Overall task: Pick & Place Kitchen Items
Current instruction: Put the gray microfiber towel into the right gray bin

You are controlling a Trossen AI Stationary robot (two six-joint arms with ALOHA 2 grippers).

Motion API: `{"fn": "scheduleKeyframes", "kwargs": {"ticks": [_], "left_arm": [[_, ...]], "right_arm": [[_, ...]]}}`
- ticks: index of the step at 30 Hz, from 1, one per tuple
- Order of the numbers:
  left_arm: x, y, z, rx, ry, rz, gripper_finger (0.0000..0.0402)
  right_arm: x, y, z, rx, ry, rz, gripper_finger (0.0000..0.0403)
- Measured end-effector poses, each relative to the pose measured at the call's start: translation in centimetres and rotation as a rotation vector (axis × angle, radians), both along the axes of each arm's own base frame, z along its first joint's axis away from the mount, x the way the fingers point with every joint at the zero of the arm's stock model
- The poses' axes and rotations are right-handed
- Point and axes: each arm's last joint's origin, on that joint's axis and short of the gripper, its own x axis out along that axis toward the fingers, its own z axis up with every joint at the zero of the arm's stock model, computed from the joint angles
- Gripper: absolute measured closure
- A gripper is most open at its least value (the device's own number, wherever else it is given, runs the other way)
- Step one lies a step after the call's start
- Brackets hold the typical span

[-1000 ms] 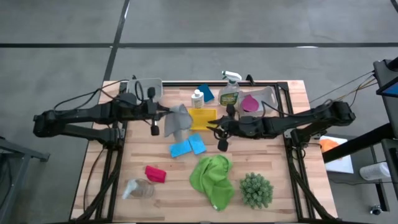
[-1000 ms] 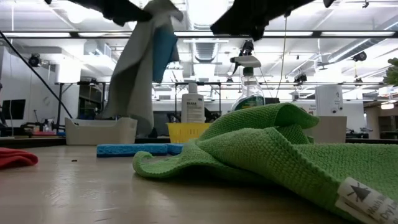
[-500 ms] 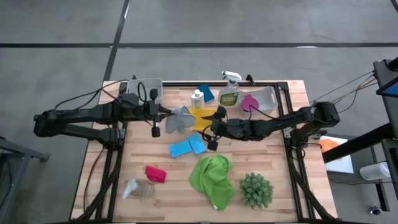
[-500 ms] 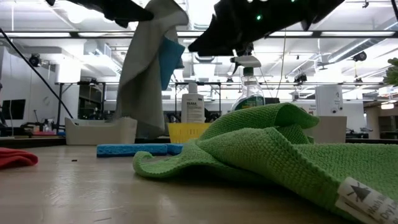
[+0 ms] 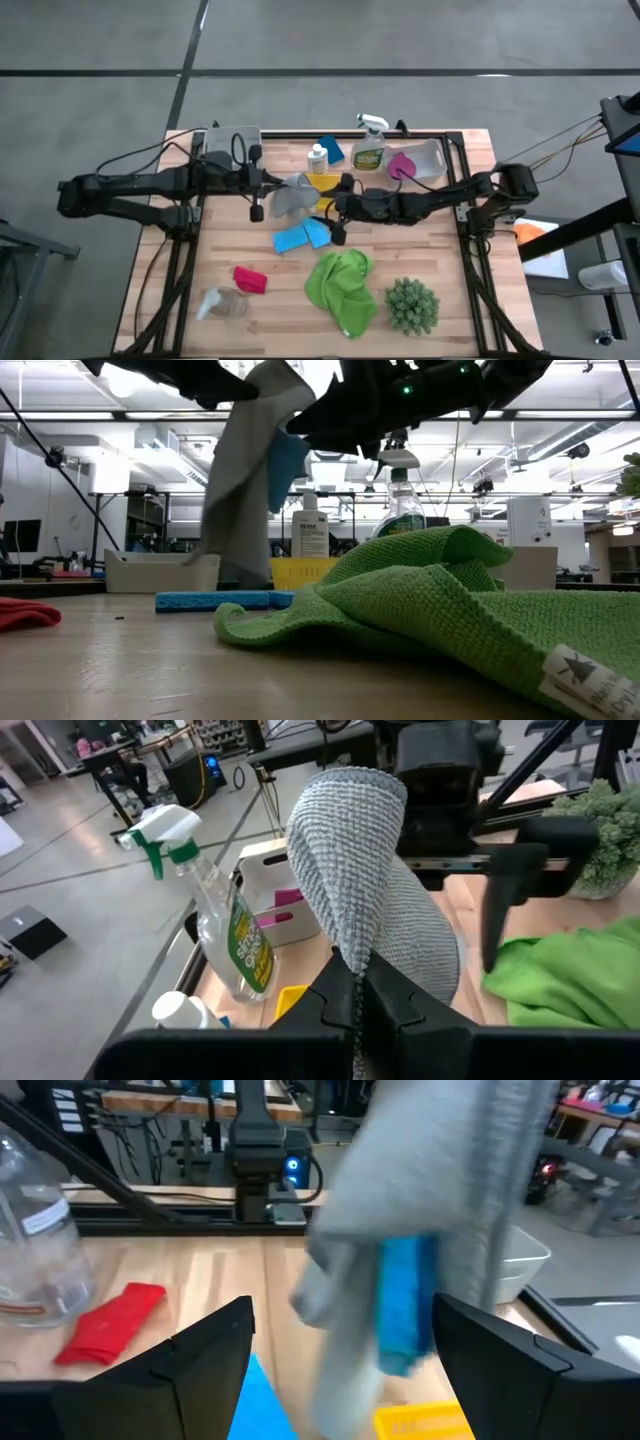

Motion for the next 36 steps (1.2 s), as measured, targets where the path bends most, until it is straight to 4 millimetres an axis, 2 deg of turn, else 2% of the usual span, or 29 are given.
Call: {"fn": "scheduleKeyframes", "kwargs": {"ticks": [4,7,17,27,31,34,36], "left_arm": [[0.6,0.1,-0.3,-0.002,0.002,-0.007,0.0401],[0.6,0.1,-0.3,-0.002,0.000,-0.008,0.0401],[0.7,0.0,-0.1,-0.006,-0.022,-0.032,0.0401],[-0.1,-0.2,0.5,0.019,-0.047,-0.047,0.0401],[-0.5,-0.2,2.3,0.040,-0.143,-0.045,0.0401],[-0.5,-0.2,2.3,0.046,-0.119,-0.055,0.0401],[-0.7,-0.3,3.1,0.058,-0.154,-0.063,0.0401]], "right_arm": [[0.2,0.0,0.0,0.025,-0.006,-0.007,0.0115],[0.2,0.0,0.0,0.030,-0.004,-0.019,0.0153],[-0.2,-0.2,-0.2,0.035,0.043,-0.061,0.0369],[-1.2,-0.2,-1.5,0.106,0.240,-0.104,0.0383],[-2.3,0.0,-3.8,0.137,0.443,-0.130,0.0383],[-3.0,-0.1,-3.8,0.168,0.508,-0.160,0.0383],[-3.5,0.1,-4.3,0.175,0.561,-0.173,0.0383]]}}
